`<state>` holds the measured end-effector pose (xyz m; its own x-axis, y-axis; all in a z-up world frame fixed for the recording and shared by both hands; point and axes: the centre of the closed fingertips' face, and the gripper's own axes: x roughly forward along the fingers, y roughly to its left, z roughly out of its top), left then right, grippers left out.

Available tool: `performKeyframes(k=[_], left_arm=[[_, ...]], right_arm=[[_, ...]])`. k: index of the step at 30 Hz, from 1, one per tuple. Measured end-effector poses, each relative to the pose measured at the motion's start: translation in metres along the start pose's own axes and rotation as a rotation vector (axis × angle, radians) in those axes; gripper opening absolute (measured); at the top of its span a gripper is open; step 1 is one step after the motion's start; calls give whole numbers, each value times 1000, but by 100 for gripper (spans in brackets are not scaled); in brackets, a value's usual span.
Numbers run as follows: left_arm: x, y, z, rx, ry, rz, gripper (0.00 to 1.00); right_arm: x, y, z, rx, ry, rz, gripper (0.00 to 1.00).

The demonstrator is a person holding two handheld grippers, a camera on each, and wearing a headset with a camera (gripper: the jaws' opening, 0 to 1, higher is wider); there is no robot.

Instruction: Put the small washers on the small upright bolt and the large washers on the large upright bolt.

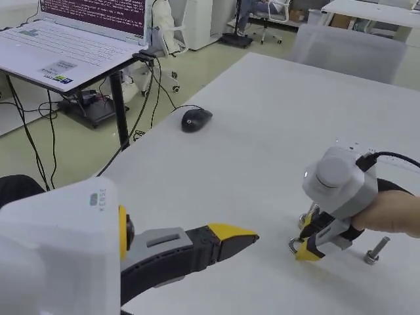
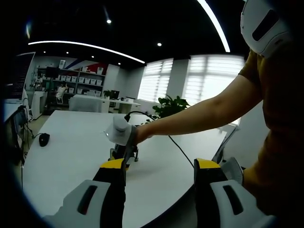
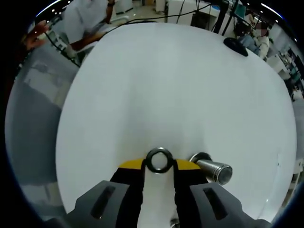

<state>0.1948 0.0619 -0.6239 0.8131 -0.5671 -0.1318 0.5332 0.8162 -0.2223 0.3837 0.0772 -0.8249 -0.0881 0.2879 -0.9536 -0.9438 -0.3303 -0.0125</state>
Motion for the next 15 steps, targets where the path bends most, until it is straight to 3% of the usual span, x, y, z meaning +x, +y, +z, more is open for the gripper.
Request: performKeyframes(k=[15], left_arm=[[-2,-2,-2,1,1,11,57]], right_arm=[[-2,3,-1,-11,11,-9,22]])
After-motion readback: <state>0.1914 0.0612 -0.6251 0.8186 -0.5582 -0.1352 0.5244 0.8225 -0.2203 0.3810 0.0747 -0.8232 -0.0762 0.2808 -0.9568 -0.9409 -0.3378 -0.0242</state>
